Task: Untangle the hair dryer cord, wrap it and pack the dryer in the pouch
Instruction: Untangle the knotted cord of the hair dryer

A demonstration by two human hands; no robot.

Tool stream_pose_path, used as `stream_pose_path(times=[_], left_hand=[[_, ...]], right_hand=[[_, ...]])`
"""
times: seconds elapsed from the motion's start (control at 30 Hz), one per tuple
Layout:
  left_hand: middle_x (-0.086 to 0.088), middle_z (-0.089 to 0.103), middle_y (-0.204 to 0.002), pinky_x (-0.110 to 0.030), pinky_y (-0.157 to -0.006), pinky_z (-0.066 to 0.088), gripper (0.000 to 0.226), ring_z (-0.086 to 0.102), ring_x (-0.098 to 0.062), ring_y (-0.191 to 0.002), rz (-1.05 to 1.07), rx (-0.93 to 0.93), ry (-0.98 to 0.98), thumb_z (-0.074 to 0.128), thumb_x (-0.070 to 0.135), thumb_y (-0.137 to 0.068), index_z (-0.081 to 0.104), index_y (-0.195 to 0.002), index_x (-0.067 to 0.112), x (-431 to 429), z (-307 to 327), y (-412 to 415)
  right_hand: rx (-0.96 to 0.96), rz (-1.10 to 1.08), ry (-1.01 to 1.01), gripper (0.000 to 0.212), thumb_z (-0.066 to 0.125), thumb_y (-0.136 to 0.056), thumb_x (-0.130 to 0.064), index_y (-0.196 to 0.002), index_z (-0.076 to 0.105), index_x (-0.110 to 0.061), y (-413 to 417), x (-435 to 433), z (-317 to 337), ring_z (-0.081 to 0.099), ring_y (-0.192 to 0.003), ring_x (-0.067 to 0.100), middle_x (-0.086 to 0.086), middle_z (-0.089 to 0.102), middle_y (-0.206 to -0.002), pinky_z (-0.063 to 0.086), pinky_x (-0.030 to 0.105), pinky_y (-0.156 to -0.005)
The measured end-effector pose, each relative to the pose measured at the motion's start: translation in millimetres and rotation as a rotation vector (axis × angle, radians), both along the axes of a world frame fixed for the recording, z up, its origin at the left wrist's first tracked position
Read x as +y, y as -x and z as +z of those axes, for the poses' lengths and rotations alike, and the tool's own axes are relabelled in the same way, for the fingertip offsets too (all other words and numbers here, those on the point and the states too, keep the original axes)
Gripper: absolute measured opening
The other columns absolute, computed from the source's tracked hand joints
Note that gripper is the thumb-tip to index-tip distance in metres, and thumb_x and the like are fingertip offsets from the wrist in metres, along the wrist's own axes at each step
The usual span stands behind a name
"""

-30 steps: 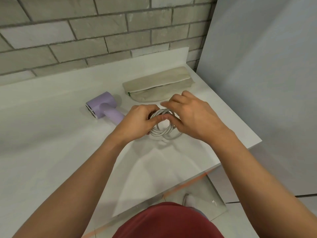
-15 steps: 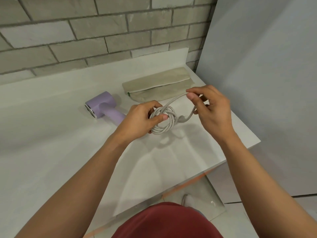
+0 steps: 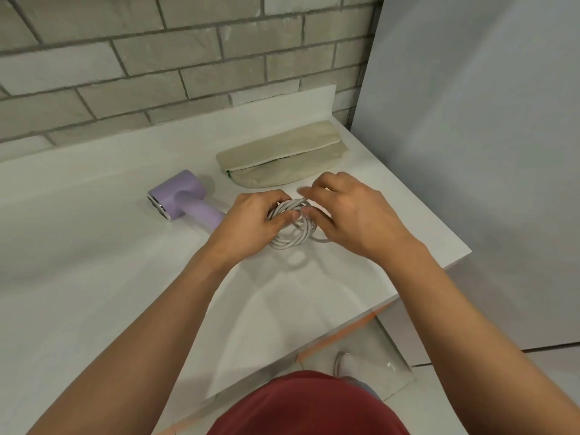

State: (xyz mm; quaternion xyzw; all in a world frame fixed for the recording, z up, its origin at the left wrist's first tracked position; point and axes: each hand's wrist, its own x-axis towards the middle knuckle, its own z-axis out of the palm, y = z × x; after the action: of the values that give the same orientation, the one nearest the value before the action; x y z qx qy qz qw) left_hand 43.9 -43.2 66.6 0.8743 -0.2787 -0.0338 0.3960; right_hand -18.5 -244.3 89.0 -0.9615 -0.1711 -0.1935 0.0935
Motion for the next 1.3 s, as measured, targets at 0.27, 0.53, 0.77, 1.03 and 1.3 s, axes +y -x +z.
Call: stream_pose_path(times=[0.27,0.53,0.77,1.03,1.3], left_hand=[[0.006,0.064,-0.067,-0.041,-0.063,0.056,0.019,0.057,-0.011,-0.060,0.035,0.048,0.082,0.074,0.036,-0.093,0.072,-0.088,0.018,3.5,-5.7,3.0],[0.008,0.061,-0.059,-0.027,-0.057,0.042,0.027,0.049,-0.007,-0.054,-0.001,0.034,0.033,0.070,0.036,-0.097,0.071,-0.080,0.015,3.1,-1.6,2.4],[0.010,0.063,-0.062,-0.021,-0.056,0.039,0.015,0.053,-0.008,-0.057,0.010,0.056,0.027,0.075,0.031,-0.093,0.073,-0.087,0.019,2.3,-3.7,5.1],[0.009,0.076,-0.077,-0.020,-0.062,0.047,0.015,0.061,-0.004,-0.063,0.023,0.254,0.174,0.079,0.038,-0.089,0.078,-0.098,0.026,15.5,-2.7,3.6],[0.013,0.065,-0.058,-0.015,-0.053,0.037,0.022,0.049,-0.001,-0.051,0.064,0.197,0.108,0.074,0.043,-0.092,0.076,-0.087,0.022,12.0,1.1,6.4]], right_hand=[[-0.097,-0.127,-0.523,0.018,0.063,-0.104,-0.033,-0.109,0.075,-0.022,-9.3,-24.4,2.2,0.057,-0.082,0.003,-0.013,0.068,-0.104,0.048,0.024,-0.077],[0.041,-0.205,-0.298,0.027,0.059,-0.103,-0.018,-0.127,0.070,-0.021,-4.3,-30.3,-11.8,0.064,-0.101,0.022,-0.003,0.066,-0.125,0.057,0.045,-0.083],[0.023,0.088,-0.047,0.027,0.057,-0.102,-0.034,-0.122,0.073,-0.025,-1.1,6.6,-2.6,0.060,-0.096,0.023,-0.004,0.065,-0.108,0.056,0.040,-0.059],[-0.158,-0.116,-0.639,0.021,0.061,-0.105,-0.032,-0.111,0.076,-0.017,-9.3,-16.9,8.8,0.064,-0.087,0.010,-0.010,0.067,-0.102,0.059,0.045,-0.073],[-0.070,-0.170,-0.418,0.032,0.062,-0.100,-0.012,-0.129,0.070,-0.021,-2.4,-33.5,13.7,0.062,-0.090,0.014,-0.008,0.065,-0.125,0.057,0.041,-0.084]])
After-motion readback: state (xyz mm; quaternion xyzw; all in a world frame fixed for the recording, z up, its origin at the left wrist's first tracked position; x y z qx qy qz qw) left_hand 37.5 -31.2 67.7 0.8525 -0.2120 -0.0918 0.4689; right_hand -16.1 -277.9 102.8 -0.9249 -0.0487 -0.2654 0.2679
